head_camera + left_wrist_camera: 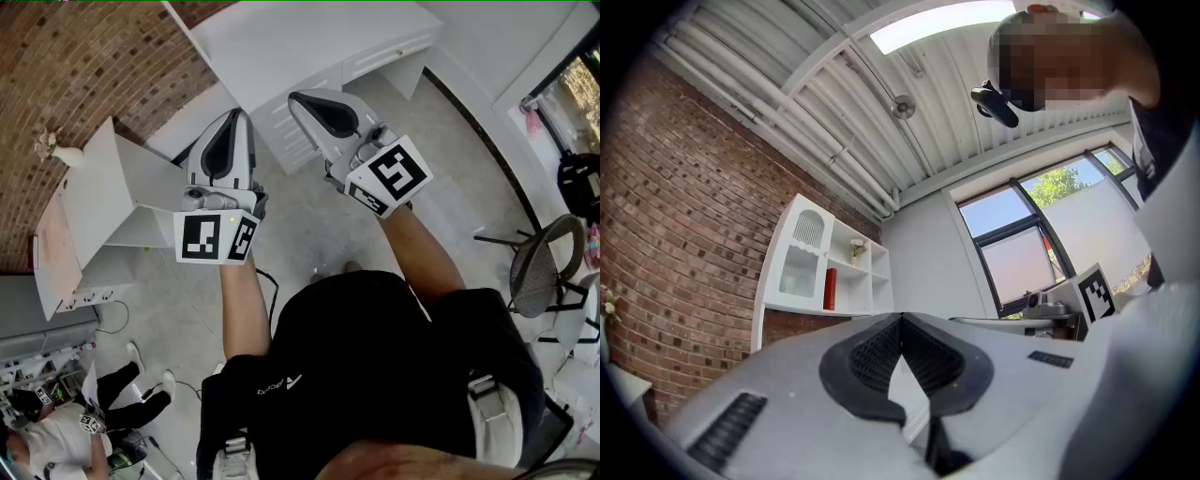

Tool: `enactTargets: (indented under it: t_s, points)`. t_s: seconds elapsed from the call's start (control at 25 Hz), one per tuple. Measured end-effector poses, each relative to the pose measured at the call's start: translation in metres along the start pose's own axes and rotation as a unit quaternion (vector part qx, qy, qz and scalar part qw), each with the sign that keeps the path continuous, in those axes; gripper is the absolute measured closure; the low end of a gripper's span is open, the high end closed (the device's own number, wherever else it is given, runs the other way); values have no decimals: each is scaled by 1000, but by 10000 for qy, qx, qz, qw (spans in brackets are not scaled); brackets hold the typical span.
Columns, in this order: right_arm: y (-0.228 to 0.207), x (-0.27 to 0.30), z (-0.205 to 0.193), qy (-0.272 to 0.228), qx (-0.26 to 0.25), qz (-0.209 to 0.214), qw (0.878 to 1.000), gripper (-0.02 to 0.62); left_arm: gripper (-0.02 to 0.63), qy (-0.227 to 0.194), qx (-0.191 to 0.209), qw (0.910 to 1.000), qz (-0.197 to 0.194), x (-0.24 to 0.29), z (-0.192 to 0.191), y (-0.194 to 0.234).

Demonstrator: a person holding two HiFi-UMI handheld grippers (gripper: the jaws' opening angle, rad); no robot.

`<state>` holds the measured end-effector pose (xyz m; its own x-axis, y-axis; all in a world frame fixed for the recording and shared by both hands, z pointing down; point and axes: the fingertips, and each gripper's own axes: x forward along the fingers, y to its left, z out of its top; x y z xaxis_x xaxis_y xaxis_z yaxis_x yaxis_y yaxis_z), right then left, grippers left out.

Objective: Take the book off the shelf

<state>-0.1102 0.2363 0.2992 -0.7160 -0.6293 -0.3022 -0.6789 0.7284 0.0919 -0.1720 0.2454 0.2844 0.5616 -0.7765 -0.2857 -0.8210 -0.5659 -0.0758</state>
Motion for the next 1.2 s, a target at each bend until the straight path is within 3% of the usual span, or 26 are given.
enactTargets:
  t_s: [0.44,0.64,0.8,1.0,1.2]
  points:
    - [-54,-14,11,-110,-83,119,9998,594,609,-55,-11,9998,182,46,-6,-15]
    - [-99,-17,9,-114,-34,68,9999,594,609,-54,-51,9994,351,82,-14,-11]
    - [-142,-6,6,-148,40,-47,9999,594,609,-99,18,9996,273,119,-19,-4]
    - [-199,44,-3,-118,9,-105,9999,594,609,-185,31,9996,230,170,-34,33]
    - [-264,131,-18,12,-176,-114,9998,594,609,-303,114,9992,220,239,-48,105]
